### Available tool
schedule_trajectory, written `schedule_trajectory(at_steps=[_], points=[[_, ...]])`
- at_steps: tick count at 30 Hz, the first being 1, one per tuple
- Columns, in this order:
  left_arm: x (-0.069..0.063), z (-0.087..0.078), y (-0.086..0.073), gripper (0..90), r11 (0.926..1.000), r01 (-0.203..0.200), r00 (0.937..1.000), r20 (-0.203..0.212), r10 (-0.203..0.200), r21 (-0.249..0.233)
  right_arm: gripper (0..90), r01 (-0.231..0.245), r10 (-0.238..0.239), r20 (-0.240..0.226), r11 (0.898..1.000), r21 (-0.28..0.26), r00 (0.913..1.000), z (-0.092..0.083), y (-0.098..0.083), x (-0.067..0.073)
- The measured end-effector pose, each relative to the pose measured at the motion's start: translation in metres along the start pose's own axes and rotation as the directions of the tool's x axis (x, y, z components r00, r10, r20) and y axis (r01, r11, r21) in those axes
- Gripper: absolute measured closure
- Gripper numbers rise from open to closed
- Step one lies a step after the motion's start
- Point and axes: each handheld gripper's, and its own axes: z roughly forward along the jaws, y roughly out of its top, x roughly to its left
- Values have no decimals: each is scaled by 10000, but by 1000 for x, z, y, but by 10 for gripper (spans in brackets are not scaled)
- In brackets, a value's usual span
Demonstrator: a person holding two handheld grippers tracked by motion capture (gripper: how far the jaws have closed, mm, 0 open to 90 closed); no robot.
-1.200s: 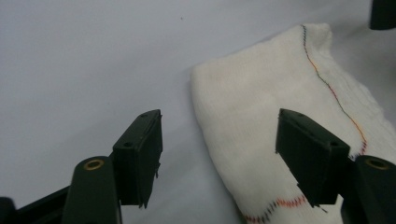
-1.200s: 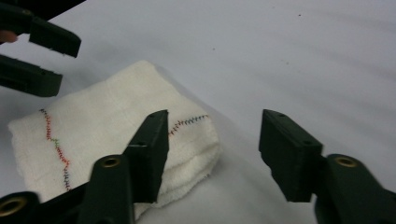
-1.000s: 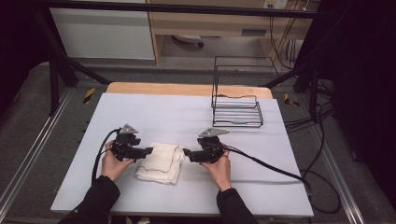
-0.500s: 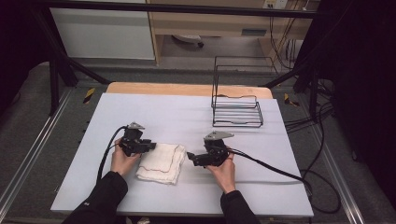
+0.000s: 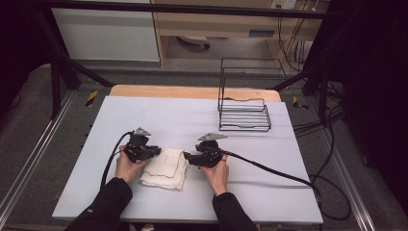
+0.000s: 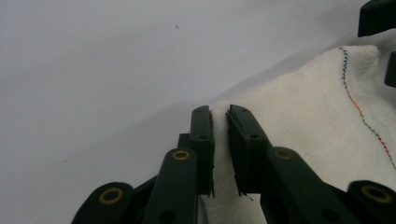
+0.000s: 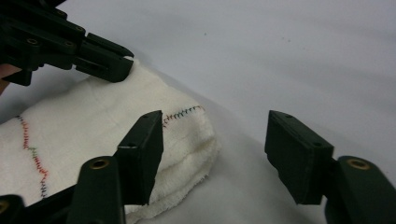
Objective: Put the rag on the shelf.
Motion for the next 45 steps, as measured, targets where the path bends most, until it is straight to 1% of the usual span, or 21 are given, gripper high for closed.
schedule_trajectory(at_steps=[2, 4, 5, 8, 9, 12, 15, 18, 22, 24, 26, 28, 29, 30, 32, 33, 35, 37, 39, 40, 45], points=[[0, 0, 0, 794, 10000, 0, 10000, 29, 0, -14, 458, -3, 3, -8, 9999, 122, 10000, 4, 0, 2], [1, 0, -1, 793, 10000, -14, 10000, 74, 15, -30, 509, -257, 259, -104, 9994, 244, 9996, 6, 0, 3], [1, 0, -1, 791, 10000, -46, 10000, 77, 47, -41, 551, -320, 322, -59, 9988, 379, 9995, 9, -2, 2], [1, 1, -1, 789, 9999, -113, 9999, 35, 114, -49, 574, -410, 416, -84, 9975, 578, 9991, 10, -4, 3], [1, 1, -1, 787, 9999, -144, 9999, 27, 144, -65, 601, -358, 362, -64, 9980, 520, 9993, 10, -5, 3], [1, 1, -1, 780, 9998, -151, 9999, 57, 151, -87, 668, -640, 655, -250, 9964, 561, 9975, 11, -6, 5], [1, 1, -1, 777, 9999, -38, 10000, 76, 39, -95, 729, -896, 918, -356, 9942, 603, 9951, 11, -6, 6], [2, 1, -2, 780, 9999, 86, 9999, 107, -84, -129, 793, -947, 971, -404, 9938, 582, 9945, 11, -6, 6], [4, 0, -2, 800, 9986, 482, 9985, 264, -477, -196, 822, -991, 1013, -382, 9936, 547, 9941, 10, -6, 7], [5, -1, -3, 815, 9980, 578, 9979, 320, -569, -263, 828, -1010, 1032, -387, 9934, 551, 9939, 9, -6, 7], [4, -2, -2, 823, 9980, 532, 9982, 289, -522, -348, 830, -1005, 1025, -401, 9938, 481, 9939, 8, -5, 8], [3, -6, -2, 827, 9973, 424, 9989, 249, -410, -603, 831, -920, 934, -402, 9952, 340, 9948, 5, -4, 9], [2, -9, -2, 828, 9964, 395, 9989, 280, -375, -750, 832, -890, 900, -452, 9957, 239, 9949, 3, -3, 10], [2, -12, -1, 829, 9952, 379, 9989, 313, -352, -905, 832, -713, 714, -473, 9974, 41, 9963, -1, -2, 11], [1, -19, -1, 830, 9923, 356, 9988, 389, -312, -1184, 832, -712, 709, -482, 9975, -42, 9963, -3, -1, 12], [0, -22, -1, 830, 9904, 364, 9986, 433, -309, -1336, 833, -705, 697, -556, 9974, -123, 9960, -6, 0, 13], [-1, -30, 0, 831, 9860, 364, 9983, 510, -284, -1630, 832, -507, 479, -618, 9977, -444, 9969, -13, 3, 15], [-3, -37, 0, 832, 9810, 403, 9978, 590, -296, -1899, 833, -439, 404, -655, 9976, -526, 9970, -16, 4, 16], [-5, -43, 0, 832, 9766, 394, 9977, 623, -267, -2113, 833, -348, 298, -748, 9972, -662, 9968, -20, 5, 17], [-6, -46, 1, 833, 9745, 391, 9975, 655, -252, -2209, 833, -157, 90, -782, 9962, -853, 9969, -25, 7, 18], [-12, -56, 1, 833, 9652, 350, 9974, 694, -175, -2590, 834, 38, -132, -823, 9936, -1128, 9965, -32, 9, 20]])
